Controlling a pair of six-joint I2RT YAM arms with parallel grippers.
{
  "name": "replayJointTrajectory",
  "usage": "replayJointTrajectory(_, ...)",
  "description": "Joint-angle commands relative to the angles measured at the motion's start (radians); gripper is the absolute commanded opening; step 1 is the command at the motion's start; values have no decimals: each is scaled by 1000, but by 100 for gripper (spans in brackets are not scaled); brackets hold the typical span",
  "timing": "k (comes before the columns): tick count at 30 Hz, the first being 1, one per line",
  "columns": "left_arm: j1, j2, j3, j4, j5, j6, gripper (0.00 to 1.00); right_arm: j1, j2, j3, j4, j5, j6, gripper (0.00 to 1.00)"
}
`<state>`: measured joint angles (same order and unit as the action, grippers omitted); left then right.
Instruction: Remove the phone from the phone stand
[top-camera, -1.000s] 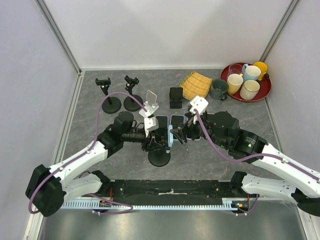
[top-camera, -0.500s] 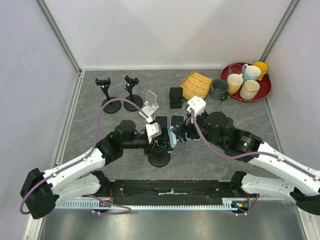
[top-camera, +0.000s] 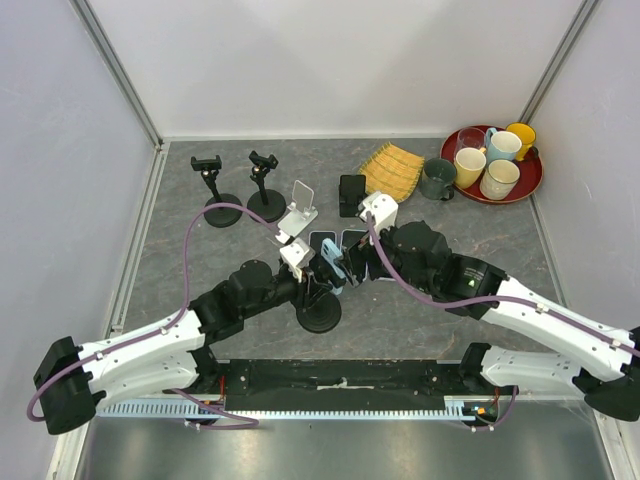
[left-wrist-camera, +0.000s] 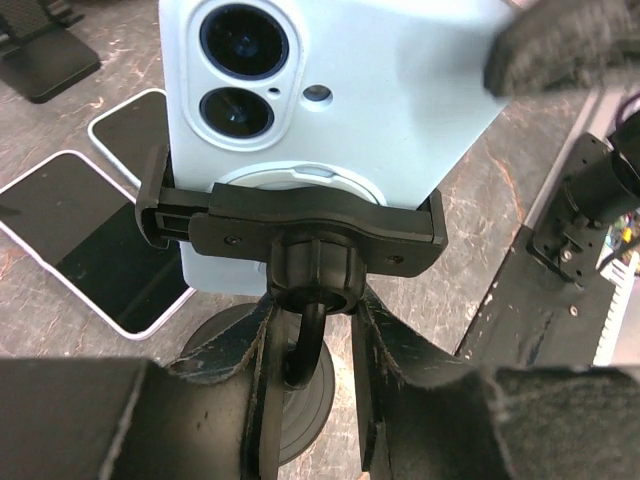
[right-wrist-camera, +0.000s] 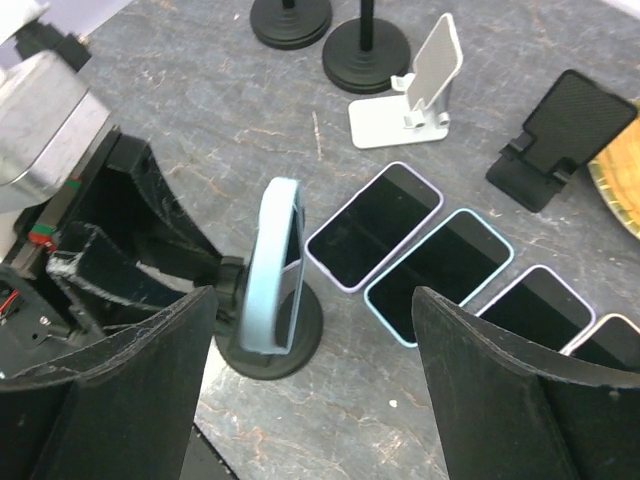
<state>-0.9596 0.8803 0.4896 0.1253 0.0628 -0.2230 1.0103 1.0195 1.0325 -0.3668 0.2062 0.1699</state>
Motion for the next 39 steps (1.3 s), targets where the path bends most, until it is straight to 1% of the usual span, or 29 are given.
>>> replayJointTrajectory(1, -22, 13, -11, -1, -161, -99, 2, 31, 16, 6, 42, -8, 57, 85)
replayJointTrajectory(8, -39, 13, -2, 0, -162, -102, 2, 40, 24, -40, 97, 50, 74, 79)
replayJointTrajectory(16, -54, 5, -14, 20, -127, -102, 2, 40, 70, -100, 221, 91, 106, 66)
replayJointTrajectory(21, -59, -6, -19, 23, -127, -107, 2, 42, 97, -124, 304, 113, 117, 56)
replayJointTrajectory(24, -60, -7, -23, 25, -124, -108, 2, 42, 111, -143, 350, 122, 128, 52)
replayJointTrajectory(27, -60, -7, -26, 28, -121, -111, 2, 42, 131, -149, 385, 119, 129, 51)
replayJointTrajectory(34, -60, -12, -29, 31, -121, -110, 2, 40, 163, -147, 407, 87, 129, 50)
replayJointTrajectory(37, -60, -18, -34, 31, -129, -110, 2, 40, 168, -153, 405, 96, 125, 43)
replayJointTrajectory(38, -60, -23, -37, 31, -132, -110, 2, 40, 165, -153, 404, 101, 125, 35)
replayJointTrajectory(39, -60, -24, -39, 25, -145, -110, 2, 42, 159, -155, 401, 104, 120, 30)
